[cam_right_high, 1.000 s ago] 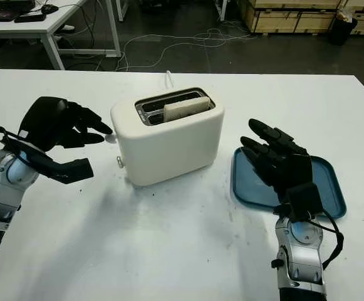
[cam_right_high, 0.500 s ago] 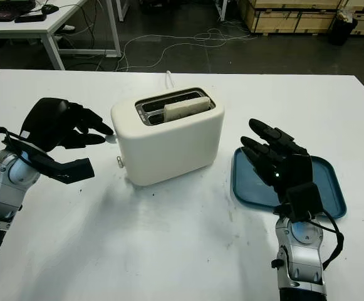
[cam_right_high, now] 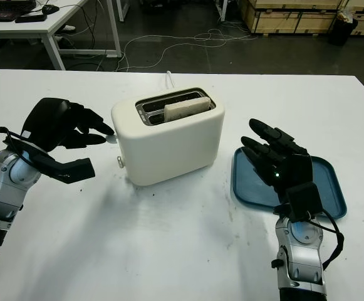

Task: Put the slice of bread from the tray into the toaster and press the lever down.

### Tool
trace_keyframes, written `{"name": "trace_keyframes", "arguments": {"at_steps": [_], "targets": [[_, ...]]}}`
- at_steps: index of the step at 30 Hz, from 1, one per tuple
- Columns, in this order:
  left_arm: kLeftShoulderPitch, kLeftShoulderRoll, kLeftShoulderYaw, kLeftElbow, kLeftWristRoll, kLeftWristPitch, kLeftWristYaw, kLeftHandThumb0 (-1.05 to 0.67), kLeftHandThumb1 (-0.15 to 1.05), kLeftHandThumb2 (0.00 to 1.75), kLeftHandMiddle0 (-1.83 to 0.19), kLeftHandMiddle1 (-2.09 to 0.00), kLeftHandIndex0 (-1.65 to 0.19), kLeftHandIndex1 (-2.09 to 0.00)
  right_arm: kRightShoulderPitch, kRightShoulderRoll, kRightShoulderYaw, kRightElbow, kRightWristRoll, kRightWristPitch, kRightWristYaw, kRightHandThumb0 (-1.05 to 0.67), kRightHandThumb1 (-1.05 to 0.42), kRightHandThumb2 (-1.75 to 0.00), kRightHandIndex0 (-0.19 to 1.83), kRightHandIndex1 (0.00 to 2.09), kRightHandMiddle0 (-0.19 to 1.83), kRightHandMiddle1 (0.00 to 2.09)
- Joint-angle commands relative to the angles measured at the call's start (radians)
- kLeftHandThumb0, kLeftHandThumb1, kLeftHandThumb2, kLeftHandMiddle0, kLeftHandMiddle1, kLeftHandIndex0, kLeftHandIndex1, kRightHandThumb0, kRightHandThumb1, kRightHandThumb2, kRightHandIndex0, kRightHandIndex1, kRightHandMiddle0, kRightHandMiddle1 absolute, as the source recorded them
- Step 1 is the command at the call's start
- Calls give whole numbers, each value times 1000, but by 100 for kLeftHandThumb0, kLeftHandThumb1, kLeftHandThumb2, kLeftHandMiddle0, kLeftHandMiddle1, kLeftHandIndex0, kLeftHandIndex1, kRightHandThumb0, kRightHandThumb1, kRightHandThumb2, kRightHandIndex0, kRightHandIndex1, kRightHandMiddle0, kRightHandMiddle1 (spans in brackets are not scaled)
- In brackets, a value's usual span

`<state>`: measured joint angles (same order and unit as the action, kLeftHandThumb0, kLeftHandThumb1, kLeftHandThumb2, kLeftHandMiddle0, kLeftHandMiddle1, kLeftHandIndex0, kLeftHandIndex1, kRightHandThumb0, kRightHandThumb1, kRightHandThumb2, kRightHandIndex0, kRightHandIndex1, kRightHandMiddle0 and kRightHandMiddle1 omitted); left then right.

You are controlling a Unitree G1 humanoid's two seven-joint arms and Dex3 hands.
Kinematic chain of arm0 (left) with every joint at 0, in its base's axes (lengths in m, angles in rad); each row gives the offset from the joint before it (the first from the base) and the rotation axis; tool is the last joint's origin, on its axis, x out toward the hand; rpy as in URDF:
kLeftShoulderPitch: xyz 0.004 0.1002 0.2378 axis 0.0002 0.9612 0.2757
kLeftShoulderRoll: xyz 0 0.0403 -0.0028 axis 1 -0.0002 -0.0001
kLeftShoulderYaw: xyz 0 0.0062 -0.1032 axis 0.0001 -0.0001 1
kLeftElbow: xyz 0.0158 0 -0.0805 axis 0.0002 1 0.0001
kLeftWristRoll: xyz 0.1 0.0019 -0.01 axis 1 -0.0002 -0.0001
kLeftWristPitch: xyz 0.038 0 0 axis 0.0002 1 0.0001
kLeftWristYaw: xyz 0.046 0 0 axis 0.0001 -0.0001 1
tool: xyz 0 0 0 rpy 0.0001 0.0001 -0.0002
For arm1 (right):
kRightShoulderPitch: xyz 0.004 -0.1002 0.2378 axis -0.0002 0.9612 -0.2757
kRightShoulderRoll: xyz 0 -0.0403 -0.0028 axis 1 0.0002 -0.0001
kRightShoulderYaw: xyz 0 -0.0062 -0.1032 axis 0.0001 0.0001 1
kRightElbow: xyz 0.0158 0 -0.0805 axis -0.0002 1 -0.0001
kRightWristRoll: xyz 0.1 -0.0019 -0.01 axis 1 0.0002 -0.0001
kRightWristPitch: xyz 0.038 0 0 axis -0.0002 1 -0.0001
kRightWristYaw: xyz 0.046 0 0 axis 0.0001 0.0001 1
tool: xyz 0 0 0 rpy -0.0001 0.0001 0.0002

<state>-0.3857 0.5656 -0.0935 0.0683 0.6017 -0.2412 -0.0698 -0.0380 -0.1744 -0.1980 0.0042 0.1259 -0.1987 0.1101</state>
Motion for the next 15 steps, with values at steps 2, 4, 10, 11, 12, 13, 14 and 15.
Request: {"name": "trace_keyframes", "arguments": {"at_steps": [2,4,10,11,12,13,14,15], "targets": [[1,-22,-29,-37,-20,-17,-22,-13,75,0,-99,-110,-136,-1,-2,1,-4,4,-2,-14,-3,-45,-84,0,88,0,79,0],[8,-27,-36,-51,-25,-16,-38,-13,75,0,-99,-109,-136,-1,-3,1,-5,5,3,-15,1,-45,-84,0,88,0,79,0],[11,-48,-67,-21,-17,-9,-61,-13,75,0,-100,-104,-135,-1,-4,1,-7,6,6,-15,1,-45,-84,0,88,0,79,0],[11,-52,-72,-11,-14,-3,-64,-13,75,0,-101,-103,-134,0,-4,0,-8,6,5,-18,2,-45,-84,0,88,0,79,0],[12,-59,-77,1,-14,2,-65,-12,75,0,-102,-103,-134,0,-4,0,-8,6,9,-21,4,-45,-84,0,88,0,79,0],[13,-65,-85,22,-14,4,-66,-11,74,0,-103,-104,-134,-1,-4,-1,-9,6,10,-22,6,-45,-84,0,88,0,79,0],[14,-71,-95,45,-12,9,-69,-10,74,0,-103,-104,-135,-1,-4,-1,-10,6,10,-23,6,-45,-84,0,88,0,79,0],[18,-81,-104,65,-13,26,-78,-9,75,1,-101,-103,-134,-1,-3,-1,-11,5,12,-21,6,-45,-84,0,88,0,79,0]]}}
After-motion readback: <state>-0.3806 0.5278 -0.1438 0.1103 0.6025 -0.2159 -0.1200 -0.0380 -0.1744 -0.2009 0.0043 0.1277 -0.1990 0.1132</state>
